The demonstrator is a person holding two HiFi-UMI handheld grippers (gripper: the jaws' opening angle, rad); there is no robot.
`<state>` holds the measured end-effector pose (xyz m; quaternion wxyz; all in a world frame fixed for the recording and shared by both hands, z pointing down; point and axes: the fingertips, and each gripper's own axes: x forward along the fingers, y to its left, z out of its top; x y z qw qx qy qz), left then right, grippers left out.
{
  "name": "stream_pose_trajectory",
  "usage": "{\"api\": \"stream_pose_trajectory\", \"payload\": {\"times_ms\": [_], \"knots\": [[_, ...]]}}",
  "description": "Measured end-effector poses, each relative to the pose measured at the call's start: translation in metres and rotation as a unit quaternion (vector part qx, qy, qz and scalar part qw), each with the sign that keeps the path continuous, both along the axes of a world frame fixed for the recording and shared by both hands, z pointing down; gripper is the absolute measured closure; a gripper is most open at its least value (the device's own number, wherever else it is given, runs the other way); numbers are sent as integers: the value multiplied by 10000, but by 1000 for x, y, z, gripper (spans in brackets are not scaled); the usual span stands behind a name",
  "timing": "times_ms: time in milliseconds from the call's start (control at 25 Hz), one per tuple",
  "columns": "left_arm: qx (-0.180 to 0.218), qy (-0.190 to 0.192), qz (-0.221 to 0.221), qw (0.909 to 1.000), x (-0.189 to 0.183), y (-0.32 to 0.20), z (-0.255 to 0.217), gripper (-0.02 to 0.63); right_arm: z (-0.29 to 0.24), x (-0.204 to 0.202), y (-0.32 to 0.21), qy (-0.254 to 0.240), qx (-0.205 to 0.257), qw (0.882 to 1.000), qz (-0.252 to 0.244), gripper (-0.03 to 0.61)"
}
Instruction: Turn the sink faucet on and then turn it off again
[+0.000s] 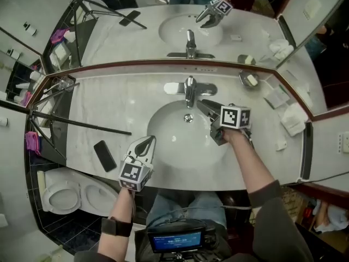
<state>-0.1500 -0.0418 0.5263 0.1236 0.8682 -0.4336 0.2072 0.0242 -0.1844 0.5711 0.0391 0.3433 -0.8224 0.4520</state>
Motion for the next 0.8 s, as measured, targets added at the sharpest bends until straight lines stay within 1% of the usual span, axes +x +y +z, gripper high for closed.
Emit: {"api": "stream_pose_trajectory", "payload": {"times_ms": [80, 160, 240, 320, 520, 680, 800], "knots": [[-50, -28, -6, 10000, 1, 3, 6, 613, 9, -3, -12, -247, -252, 9994, 47, 413], [-102, -69, -13, 9999, 0, 5, 13, 613, 20, -8, -21, -674, -562, 9960, 139, 414], [-156, -103, -41, 9998, -2, 6, 19, 613, 29, -14, -29, -1202, -889, 9884, 259, 413], [-197, -138, -74, 9997, -5, 6, 23, 613, 35, -17, -35, -1498, -1142, 9815, 353, 416], [-281, -212, -144, 9993, -12, 7, 31, 613, 52, -29, -46, -1682, -1542, 9727, 419, 416], [-345, -233, -193, 9989, -15, 7, 37, 613, 58, -42, -54, -1804, -1709, 9679, 370, 422], [-404, -274, -323, 9983, -21, 7, 42, 613, 62, -47, -57, -1927, -1852, 9628, 388, 430]]}}
